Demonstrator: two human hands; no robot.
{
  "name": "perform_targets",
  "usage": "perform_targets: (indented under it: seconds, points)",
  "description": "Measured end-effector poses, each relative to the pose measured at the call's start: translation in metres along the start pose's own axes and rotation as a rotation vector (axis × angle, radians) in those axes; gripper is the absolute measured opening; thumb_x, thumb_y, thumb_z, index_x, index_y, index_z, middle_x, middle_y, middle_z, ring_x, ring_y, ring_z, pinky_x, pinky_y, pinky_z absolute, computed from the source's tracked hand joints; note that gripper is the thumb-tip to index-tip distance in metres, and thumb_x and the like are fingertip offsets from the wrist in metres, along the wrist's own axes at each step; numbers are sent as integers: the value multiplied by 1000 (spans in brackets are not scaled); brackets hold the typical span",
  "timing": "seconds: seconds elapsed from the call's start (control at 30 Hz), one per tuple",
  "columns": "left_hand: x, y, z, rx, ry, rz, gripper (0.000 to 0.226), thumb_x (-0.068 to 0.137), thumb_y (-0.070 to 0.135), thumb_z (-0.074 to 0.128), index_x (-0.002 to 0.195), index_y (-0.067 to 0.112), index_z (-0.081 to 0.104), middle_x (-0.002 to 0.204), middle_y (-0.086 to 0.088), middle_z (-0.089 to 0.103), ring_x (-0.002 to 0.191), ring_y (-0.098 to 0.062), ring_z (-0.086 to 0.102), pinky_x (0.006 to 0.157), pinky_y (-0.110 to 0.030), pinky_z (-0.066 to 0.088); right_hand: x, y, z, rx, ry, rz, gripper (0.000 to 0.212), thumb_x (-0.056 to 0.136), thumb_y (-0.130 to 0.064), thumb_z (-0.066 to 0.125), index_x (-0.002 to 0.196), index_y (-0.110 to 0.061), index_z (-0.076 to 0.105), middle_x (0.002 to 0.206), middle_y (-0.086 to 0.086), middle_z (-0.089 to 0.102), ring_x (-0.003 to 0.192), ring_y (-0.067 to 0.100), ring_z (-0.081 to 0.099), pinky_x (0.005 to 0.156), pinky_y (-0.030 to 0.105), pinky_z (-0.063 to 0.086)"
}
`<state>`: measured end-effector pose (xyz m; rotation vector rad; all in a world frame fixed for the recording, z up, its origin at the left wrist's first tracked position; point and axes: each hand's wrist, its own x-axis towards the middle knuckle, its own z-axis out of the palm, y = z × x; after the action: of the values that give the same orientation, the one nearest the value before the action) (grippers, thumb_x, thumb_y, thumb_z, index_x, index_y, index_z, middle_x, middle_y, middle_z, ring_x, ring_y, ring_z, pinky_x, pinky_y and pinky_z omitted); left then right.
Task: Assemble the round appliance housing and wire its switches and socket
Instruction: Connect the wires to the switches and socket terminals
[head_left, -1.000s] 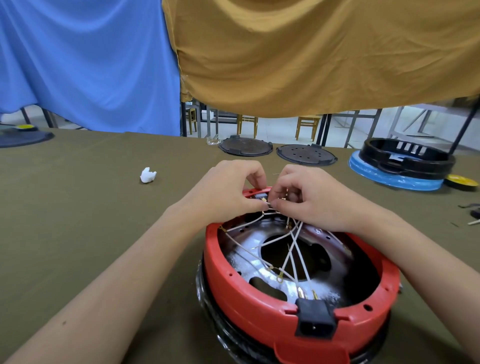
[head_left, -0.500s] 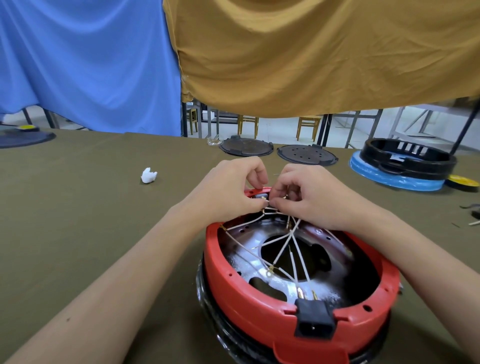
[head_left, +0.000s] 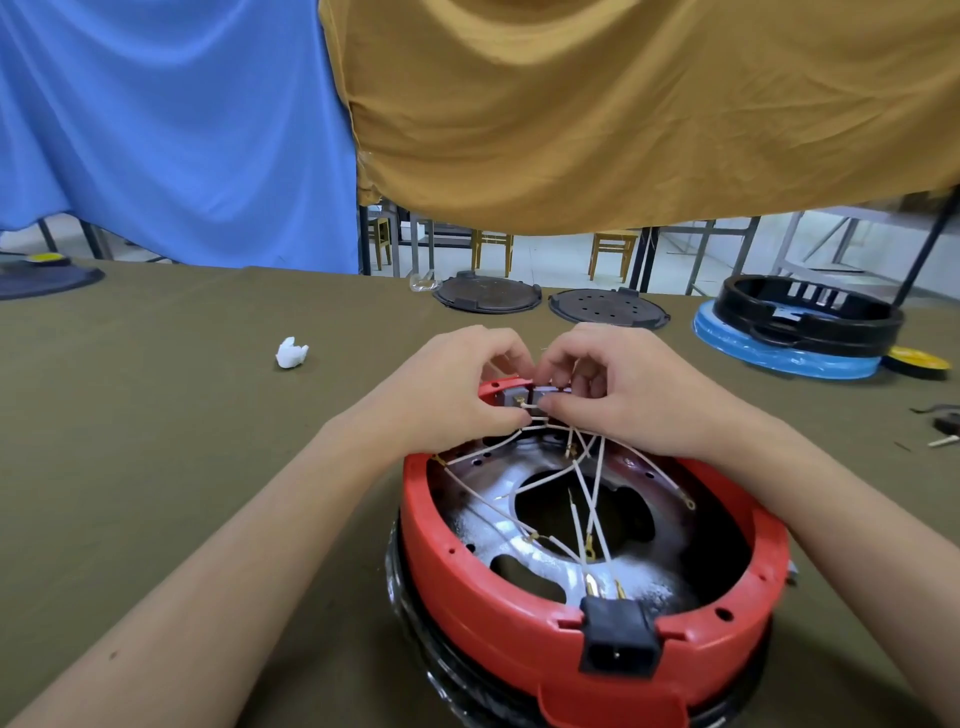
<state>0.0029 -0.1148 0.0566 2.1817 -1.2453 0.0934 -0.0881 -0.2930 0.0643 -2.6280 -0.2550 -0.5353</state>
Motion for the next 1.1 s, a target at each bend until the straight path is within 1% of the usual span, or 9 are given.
perform_targets:
  seconds: [0.07,0.23,0.33,0.43,0.57,0.7,0.9,1.0,1.1]
  points:
    - [0,2,0,38,-14,26,22,81,30,76,101,27,68,108,5,58,101,-11,58,90,-34,50,0,1,-2,28,7,4,9,82,-22,76,88,-25,70,86,-9,62,69,5,59,63,13,44]
    - [0,3,-1,76,-54,53,8,87,29,72,95,29,74,115,8,59,105,-9,57,97,-33,43,-1,1,-14,33,18,48,7,80,-31,75,82,-30,68,84,-11,66,72,2,61,64,13,45]
    - [0,3,-1,84,-68,57,5,89,29,69,92,32,72,116,8,57,106,-7,55,97,-29,41,-2,3,-22,-57,-64,97,13,76,-43,73,82,-31,71,85,-10,64,76,2,60,68,19,47]
    - [0,3,-1,70,-73,52,6,89,28,69,88,34,71,117,9,56,105,-6,55,96,-26,40,-4,1,-21,-152,-139,110,23,74,-52,74,84,-32,71,89,-10,59,77,1,57,71,20,48]
    - [0,3,-1,35,-74,48,7,88,25,69,86,32,71,117,8,56,106,-7,56,97,-29,42,-4,-1,-15,-207,-98,99,24,76,-50,76,85,-28,70,91,-8,58,76,4,57,72,27,50]
    - [-1,4,0,3,-74,42,9,86,21,69,83,30,71,116,7,57,103,-6,58,96,-27,41,-5,-1,-13,-208,-76,99,20,77,-45,76,86,-28,72,89,-9,58,76,4,57,73,30,51]
    - [-1,5,-2,-10,-88,47,16,84,21,69,79,36,67,116,8,56,102,-7,58,97,-30,43,-3,-1,-12,-176,-63,108,16,76,-40,78,83,-27,73,86,-10,61,72,0,58,70,24,50]
    - [0,4,-1,-12,-89,59,6,86,29,69,85,35,70,116,8,56,105,-7,57,98,-32,43,-4,-2,-13,-145,-80,112,14,75,-39,78,81,-28,74,84,-9,63,71,0,59,67,23,51]
    - [0,3,0,-15,-81,72,6,88,33,69,91,38,70,114,8,57,105,-6,56,97,-30,43,-4,-2,-14,-102,-82,120,11,75,-36,80,78,-28,74,81,-8,66,69,1,60,64,19,50]
